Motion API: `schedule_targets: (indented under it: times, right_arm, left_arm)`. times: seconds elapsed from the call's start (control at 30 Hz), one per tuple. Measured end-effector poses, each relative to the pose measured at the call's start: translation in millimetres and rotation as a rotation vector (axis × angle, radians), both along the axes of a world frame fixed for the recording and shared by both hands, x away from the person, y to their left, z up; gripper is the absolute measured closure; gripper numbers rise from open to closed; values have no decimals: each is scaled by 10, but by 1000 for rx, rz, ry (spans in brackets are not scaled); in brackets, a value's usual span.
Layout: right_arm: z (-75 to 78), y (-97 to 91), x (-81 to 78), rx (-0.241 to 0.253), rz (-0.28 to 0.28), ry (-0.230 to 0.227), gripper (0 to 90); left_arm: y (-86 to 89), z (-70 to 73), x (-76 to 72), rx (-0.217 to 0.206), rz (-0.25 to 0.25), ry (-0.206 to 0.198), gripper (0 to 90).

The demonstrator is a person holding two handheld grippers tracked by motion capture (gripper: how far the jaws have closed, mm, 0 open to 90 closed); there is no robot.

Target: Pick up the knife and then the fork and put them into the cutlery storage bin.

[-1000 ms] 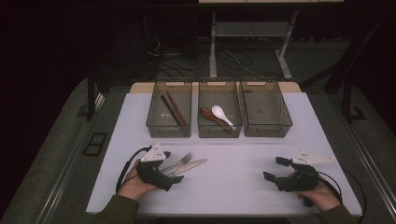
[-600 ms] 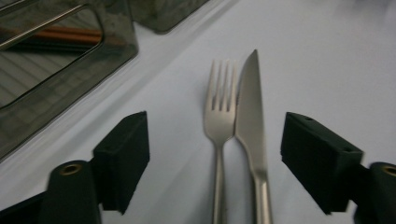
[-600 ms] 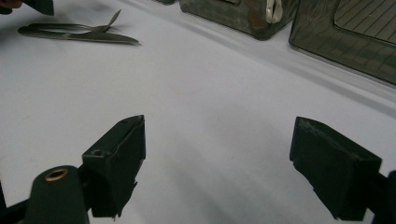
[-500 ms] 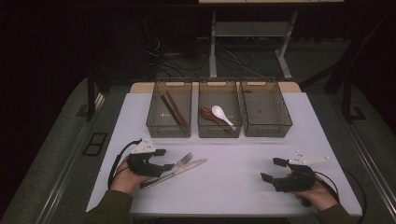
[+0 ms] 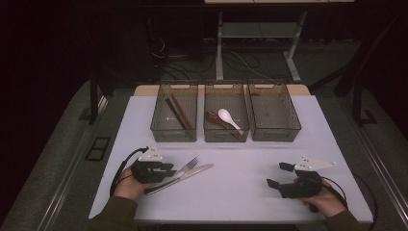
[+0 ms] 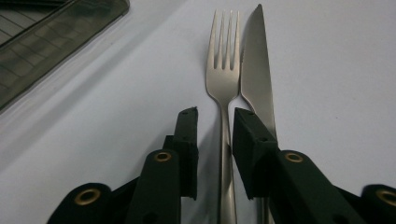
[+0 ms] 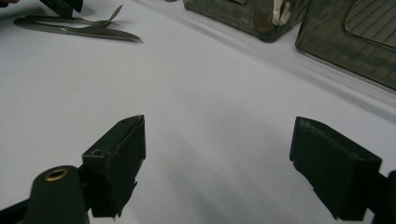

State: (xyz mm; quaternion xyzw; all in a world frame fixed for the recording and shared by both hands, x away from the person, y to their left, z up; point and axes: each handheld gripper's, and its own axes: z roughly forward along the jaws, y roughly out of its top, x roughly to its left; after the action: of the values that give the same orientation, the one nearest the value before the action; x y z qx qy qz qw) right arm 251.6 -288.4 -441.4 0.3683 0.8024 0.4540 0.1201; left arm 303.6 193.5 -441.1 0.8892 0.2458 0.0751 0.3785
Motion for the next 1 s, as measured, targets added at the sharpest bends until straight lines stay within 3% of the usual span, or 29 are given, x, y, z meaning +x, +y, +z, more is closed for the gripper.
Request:
schedule_targets:
  times: [0.33, 0.4, 0.87, 1.0]
  right_arm:
    - [-1, 2, -1, -9, -2, -5, 185]
    - [-4, 3, 1, -11, 0, -4, 185]
    - [-14, 1, 6, -13, 6, 3, 185]
    - [-17, -5, 9, -14, 1, 14, 185]
  left_arm:
    - [-2, -53, -19, 6, -9, 18, 777]
    - [-7, -48, -26, 26, -26, 1, 783]
    - [-46, -24, -20, 47, -19, 27, 843]
    - [-44, -25, -4, 35, -3, 35, 846]
